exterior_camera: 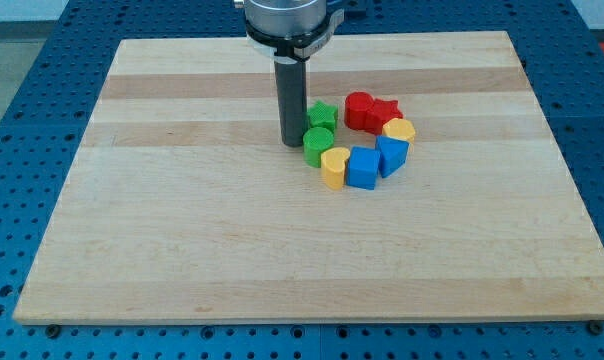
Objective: Move the green circle below the green star
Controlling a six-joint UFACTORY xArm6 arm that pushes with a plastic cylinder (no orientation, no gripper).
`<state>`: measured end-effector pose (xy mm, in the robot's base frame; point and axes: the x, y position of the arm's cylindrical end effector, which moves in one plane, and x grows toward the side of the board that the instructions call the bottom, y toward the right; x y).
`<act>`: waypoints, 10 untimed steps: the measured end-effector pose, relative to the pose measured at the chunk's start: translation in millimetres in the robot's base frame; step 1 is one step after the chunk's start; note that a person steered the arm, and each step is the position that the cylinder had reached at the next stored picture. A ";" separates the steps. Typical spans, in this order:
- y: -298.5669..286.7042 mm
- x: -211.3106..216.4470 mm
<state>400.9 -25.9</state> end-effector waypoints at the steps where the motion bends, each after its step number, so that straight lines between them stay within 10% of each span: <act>1: 2.4 0.0; 10: -34.1 0.0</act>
